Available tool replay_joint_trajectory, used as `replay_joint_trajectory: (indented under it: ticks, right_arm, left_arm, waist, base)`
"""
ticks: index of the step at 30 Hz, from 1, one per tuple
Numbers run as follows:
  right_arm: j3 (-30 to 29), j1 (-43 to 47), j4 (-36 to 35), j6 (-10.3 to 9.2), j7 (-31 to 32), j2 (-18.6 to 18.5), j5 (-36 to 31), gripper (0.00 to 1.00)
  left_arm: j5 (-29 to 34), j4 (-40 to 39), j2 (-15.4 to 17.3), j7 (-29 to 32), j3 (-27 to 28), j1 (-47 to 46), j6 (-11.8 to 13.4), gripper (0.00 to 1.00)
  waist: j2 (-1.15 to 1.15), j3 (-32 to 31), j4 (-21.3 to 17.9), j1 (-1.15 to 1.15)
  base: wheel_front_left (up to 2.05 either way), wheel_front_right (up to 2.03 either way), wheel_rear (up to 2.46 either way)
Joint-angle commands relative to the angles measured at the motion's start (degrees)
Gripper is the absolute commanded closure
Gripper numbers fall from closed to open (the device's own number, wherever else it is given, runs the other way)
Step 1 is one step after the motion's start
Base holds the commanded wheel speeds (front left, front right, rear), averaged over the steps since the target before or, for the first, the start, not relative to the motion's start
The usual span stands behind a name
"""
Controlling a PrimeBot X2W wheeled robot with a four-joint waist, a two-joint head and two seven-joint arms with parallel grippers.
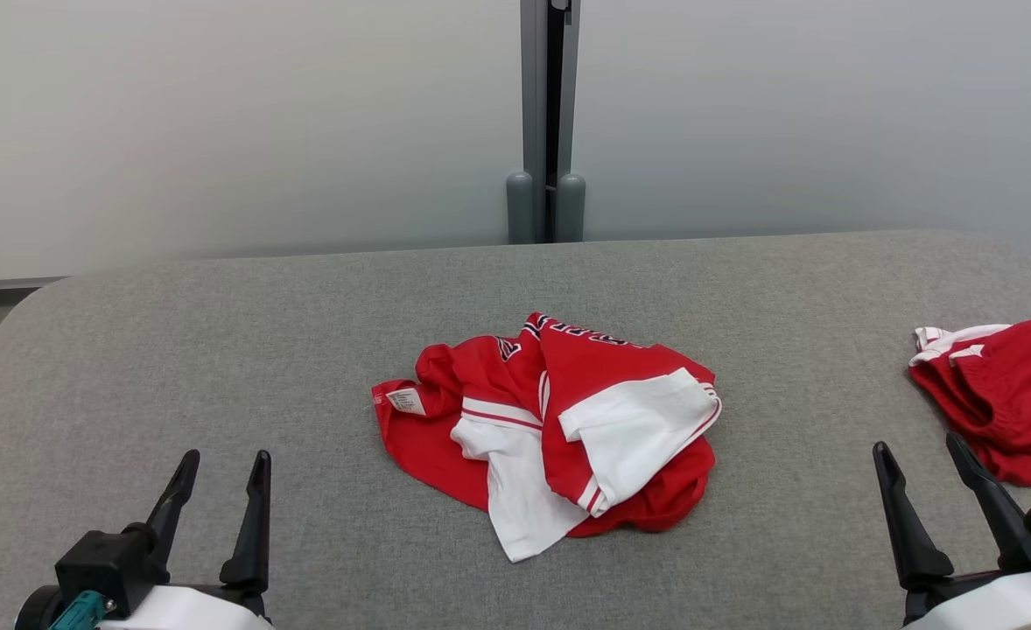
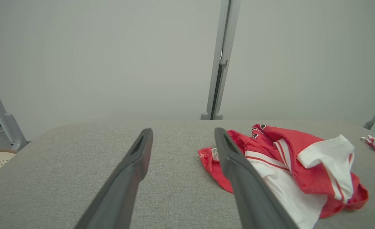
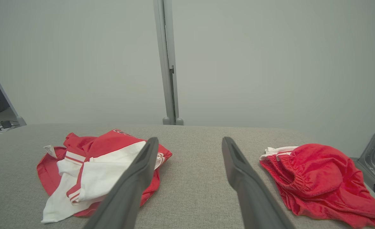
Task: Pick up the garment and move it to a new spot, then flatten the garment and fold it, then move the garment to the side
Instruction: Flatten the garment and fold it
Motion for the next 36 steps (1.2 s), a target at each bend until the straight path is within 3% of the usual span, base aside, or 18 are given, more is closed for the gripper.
replay_joint_trajectory:
  ticks: [1,12,18,29,34,35,36]
  right_arm:
    - [-0.14,0.32,-0.33,-0.02,0.06,-0.12,0.09,0.0]
    - [1.3,-0.45,-0.14,-0.02,0.59,-0.76,0.13,0.0]
    - [7.16,-2.15,2.03,-0.02,1.48,-1.97,1.35,0.0]
    - [20.0,-11.7,14.62,-0.02,-0.51,-2.34,5.31,0.0]
    - [22.05,-16.45,21.73,-0.02,-1.36,-1.39,4.3,0.0]
    - [21.95,-16.94,22.87,-0.02,-1.29,-1.13,4.12,0.46]
    - [22.01,-17.45,23.83,-0.02,-1.13,-0.84,3.97,0.68]
  left_arm:
    - [0.4,-0.25,0.39,-0.1,0.11,0.36,0.38,0.0]
    - [0.44,-1.5,0.44,0.56,-0.61,-0.71,0.83,0.0]
    - [1.31,-2.85,0.08,1.0,-1.93,-3.35,0.51,0.0]
    - [3.2,-3.6,-2.13,-0.66,-5.05,-10.9,-0.96,0.0]
    - [3.8,-3.38,-2.77,-1.7,-5.7,-12.62,-0.98,0.0]
    - [3.95,-3.26,-2.81,-1.85,-5.81,-12.76,-1.0,0.0]
    - [4.0,-3.16,-2.84,-1.98,-5.85,-12.91,-1.01,0.0]
  waist:
    - [0.0,0.05,0.06,0.0]
    - [0.0,0.69,0.79,0.0]
    - [0.0,3.28,3.37,0.0]
    - [0.0,10.59,9.72,0.0]
    - [0.0,11.98,10.96,0.0]
    - [0.0,12.09,11.12,0.0]
    - [0.0,12.33,11.15,0.0]
  base:
    - [0.0,0.0,0.0]
    - [0.0,0.0,0.0]
    - [0.0,0.0,0.0]
    - [0.0,0.0,0.0]
    - [0.0,0.0,0.0]
    - [0.0,0.0,0.0]
    - [0.0,0.0,0.0]
